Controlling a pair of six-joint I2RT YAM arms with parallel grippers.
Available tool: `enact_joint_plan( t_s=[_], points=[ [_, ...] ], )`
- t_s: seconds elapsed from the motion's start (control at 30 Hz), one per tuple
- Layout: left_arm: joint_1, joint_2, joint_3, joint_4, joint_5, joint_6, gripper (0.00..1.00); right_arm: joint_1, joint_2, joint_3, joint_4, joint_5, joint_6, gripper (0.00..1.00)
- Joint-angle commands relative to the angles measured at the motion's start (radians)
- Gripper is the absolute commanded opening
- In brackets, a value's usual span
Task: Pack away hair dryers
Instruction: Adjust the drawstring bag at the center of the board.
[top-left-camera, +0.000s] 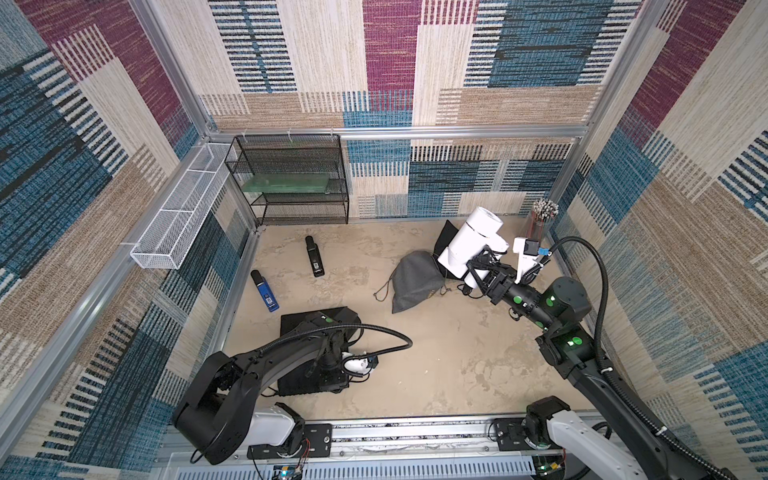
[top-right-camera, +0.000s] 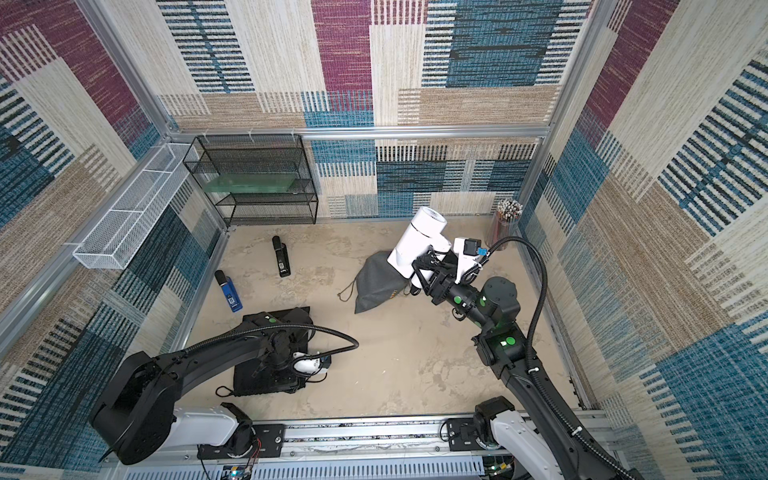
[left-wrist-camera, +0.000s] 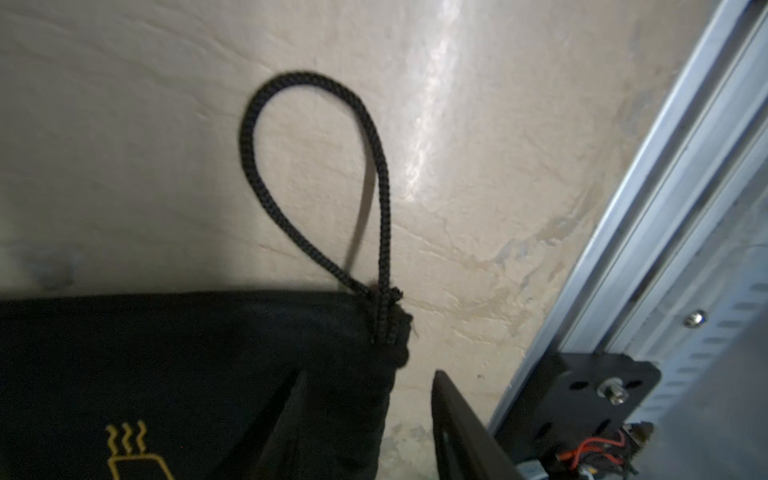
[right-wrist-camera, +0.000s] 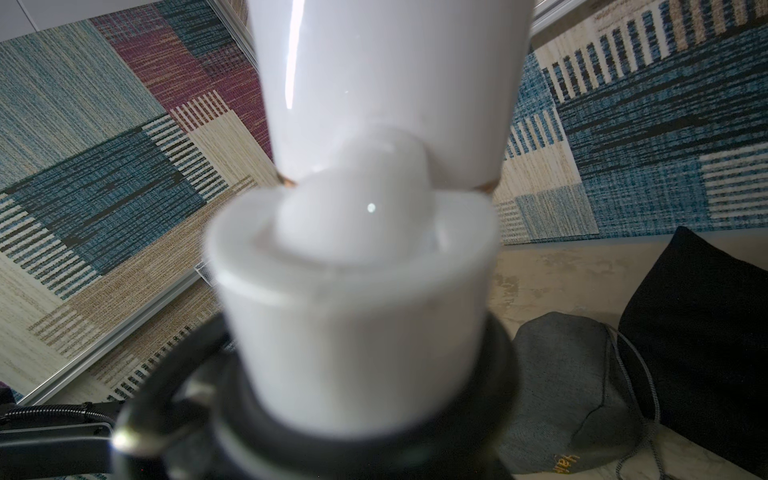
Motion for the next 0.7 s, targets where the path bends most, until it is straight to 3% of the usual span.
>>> enact_joint_plan(
  t_s=[0.0,0.1,0.27,0.47,0.67],
  points=[
    [-0.01,-0.011,-0.012,0.044,-0.02,-0.044,0.48,-0.004,-0.01,-0.004,0.056,0.005,-0.015,0.0],
    [-0.02,-0.019,-0.019,0.052,-0.013,-0.063,0.41,-0.008,-0.011,-0.01,0.058,0.001,-0.012,0.0],
    [-0.033,-0.03,-0.007,0.055,-0.03,-0.07,0.0,-0.014,-0.021,-0.013,0.053,0.0,-0.013,0.0],
    [-0.045,-0.025,0.059,0.046,-0.021,-0.095,0.0,-0.031,-0.032,-0.008,0.041,-0.006,-0.014,0.0],
    [-0.056,0.09,0.33,0.035,0.004,-0.151,0.0,-0.05,-0.039,-0.007,0.026,-0.003,-0.026,0.0]
  ],
)
